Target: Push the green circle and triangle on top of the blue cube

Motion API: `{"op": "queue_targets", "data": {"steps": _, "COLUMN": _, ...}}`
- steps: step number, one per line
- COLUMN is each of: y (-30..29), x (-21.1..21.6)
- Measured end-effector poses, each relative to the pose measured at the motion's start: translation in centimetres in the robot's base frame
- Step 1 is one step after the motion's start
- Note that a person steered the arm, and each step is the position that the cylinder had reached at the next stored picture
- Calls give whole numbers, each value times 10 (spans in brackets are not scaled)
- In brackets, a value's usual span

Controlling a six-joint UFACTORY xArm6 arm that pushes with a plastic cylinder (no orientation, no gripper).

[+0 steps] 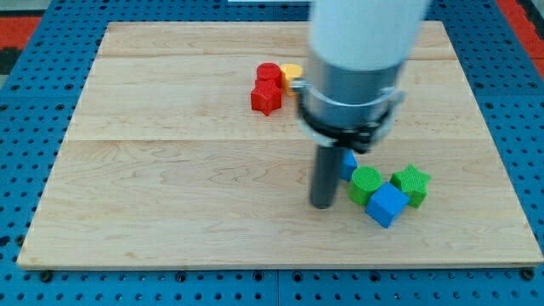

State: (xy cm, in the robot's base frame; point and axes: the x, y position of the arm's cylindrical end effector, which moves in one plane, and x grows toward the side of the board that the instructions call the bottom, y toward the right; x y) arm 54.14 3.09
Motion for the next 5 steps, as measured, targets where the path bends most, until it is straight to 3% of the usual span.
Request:
{"op": "queue_targets", "data": {"steps": 1, "y": -44, "x": -18}}
{"op": "queue_targets", "data": {"steps": 2, "y": -33, "x": -46}}
{"op": "queue_targets", "data": {"steps": 3, "y": -11, "x": -63}}
{"op": "queue_targets", "data": {"steps": 4, "y": 52, "x": -63}}
{"op": "queue_targets", "data": {"steps": 5, "y": 56, "x": -63}}
